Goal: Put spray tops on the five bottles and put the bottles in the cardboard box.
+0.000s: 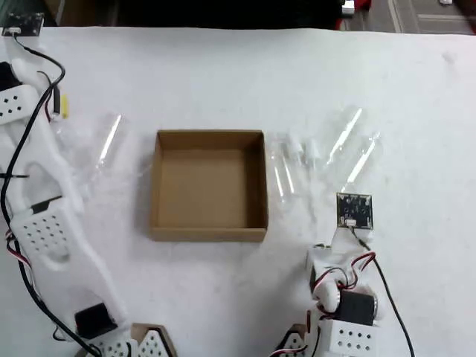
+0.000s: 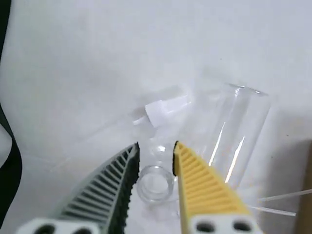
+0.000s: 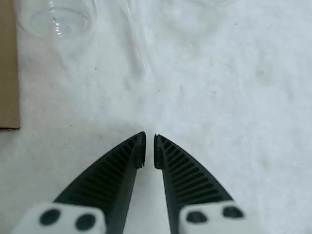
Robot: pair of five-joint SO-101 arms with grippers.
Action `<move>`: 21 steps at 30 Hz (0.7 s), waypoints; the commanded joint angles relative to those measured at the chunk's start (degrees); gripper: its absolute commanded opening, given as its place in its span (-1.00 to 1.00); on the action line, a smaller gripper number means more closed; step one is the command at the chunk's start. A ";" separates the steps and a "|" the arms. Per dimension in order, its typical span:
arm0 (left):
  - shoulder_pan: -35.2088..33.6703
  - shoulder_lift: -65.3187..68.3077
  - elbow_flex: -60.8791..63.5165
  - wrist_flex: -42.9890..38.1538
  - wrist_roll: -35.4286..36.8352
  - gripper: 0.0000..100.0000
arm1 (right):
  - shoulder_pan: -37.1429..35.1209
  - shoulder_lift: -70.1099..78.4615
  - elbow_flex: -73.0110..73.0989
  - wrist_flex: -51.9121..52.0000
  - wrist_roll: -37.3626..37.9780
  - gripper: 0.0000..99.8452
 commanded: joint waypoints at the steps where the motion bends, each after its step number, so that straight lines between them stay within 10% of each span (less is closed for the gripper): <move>1: -0.57 -1.10 -2.73 -0.88 0.44 -0.78 | -0.31 -0.31 0.53 0.40 -0.18 -0.97; 21: -0.75 -1.71 -3.25 3.25 0.79 -0.58 | -0.31 -0.31 0.53 0.40 -0.18 -0.97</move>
